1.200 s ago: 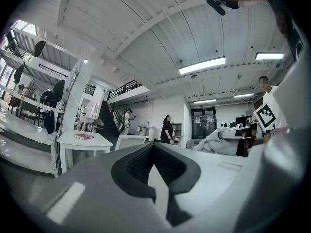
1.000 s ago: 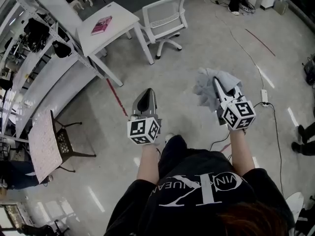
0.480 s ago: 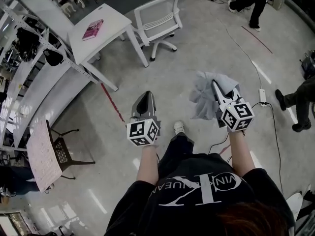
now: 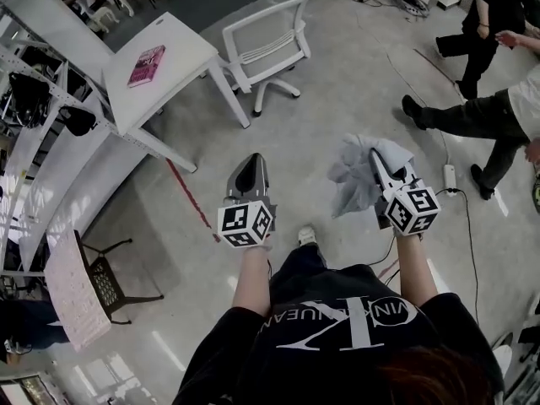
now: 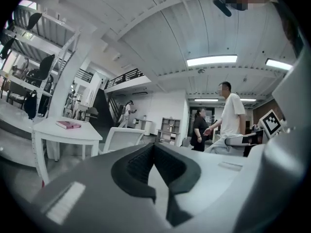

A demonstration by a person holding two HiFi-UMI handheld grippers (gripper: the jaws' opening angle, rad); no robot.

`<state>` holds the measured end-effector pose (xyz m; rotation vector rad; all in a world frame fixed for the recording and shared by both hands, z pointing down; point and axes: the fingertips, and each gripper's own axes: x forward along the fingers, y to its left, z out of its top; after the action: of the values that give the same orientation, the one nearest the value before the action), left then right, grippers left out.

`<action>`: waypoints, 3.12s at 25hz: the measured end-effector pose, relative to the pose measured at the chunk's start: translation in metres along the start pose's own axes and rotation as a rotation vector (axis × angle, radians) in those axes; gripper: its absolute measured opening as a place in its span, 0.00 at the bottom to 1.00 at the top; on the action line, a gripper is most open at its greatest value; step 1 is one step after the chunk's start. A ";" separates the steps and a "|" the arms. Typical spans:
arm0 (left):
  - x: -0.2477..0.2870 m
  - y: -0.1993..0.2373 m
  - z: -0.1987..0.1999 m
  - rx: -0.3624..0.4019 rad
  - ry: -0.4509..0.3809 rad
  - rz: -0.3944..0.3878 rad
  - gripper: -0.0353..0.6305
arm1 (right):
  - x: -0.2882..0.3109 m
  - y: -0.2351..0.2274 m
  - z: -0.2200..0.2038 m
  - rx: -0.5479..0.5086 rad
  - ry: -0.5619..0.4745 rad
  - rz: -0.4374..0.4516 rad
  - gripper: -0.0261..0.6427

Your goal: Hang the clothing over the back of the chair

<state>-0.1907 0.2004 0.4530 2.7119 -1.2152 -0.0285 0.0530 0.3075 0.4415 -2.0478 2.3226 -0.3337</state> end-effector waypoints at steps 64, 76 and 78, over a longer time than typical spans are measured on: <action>0.382 0.208 0.072 0.015 -0.027 0.223 0.07 | 0.487 -0.112 0.112 -0.132 0.053 0.418 0.12; 0.409 0.207 0.057 0.014 0.011 0.231 0.07 | 0.527 -0.101 0.128 -0.225 0.025 0.540 0.12; 0.414 0.211 0.056 0.011 0.011 0.234 0.07 | 0.535 -0.098 0.133 -0.234 0.016 0.553 0.12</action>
<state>-0.0752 -0.2534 0.4530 2.5565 -1.5241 0.0230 0.0982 -0.2483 0.3936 -1.3718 2.9132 -0.0585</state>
